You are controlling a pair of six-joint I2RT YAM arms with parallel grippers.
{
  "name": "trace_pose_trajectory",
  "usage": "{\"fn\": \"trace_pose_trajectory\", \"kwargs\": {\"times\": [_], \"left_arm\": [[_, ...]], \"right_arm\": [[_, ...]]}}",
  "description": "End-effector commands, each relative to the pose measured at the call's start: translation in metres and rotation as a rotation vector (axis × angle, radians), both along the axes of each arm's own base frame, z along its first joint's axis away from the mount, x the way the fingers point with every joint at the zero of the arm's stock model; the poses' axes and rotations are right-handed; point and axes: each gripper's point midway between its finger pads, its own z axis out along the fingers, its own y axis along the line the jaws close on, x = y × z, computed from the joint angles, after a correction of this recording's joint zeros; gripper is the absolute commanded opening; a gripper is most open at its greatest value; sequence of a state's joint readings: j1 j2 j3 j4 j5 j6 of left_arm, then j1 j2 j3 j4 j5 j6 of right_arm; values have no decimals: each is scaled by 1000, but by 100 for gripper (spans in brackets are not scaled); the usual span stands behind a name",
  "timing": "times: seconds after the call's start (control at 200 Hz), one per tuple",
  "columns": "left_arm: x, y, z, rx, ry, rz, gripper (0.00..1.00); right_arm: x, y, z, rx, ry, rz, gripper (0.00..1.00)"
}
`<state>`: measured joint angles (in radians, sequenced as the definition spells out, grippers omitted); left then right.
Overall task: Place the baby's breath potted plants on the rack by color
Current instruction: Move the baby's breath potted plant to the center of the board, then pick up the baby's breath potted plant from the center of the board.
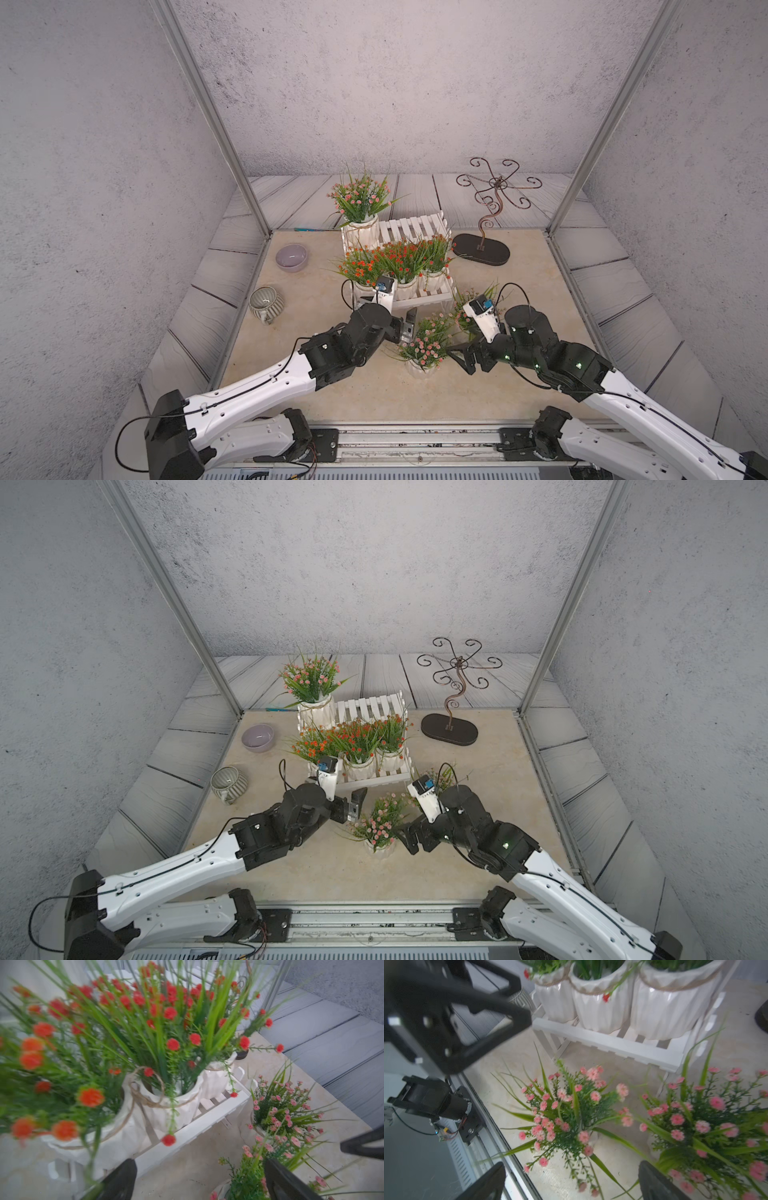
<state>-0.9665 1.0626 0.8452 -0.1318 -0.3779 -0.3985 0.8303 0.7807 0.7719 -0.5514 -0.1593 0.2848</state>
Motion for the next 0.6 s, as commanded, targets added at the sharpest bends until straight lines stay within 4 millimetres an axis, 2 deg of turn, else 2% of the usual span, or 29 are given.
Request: {"fn": "trace_pose_trajectory", "kwargs": {"times": [0.0,0.165,0.365,0.595], "left_arm": [[13,16,3,-15,55,35,99],[30,25,27,-49,44,54,99],[31,27,64,-74,-1,30,99],[15,35,92,-113,-43,-5,99]], "right_arm": [[-9,-6,-21,-74,14,-63,99],[-30,5,-47,-153,7,-72,99],[-47,21,-82,-171,-18,-73,99],[-39,38,-78,-89,-92,-59,99]]}}
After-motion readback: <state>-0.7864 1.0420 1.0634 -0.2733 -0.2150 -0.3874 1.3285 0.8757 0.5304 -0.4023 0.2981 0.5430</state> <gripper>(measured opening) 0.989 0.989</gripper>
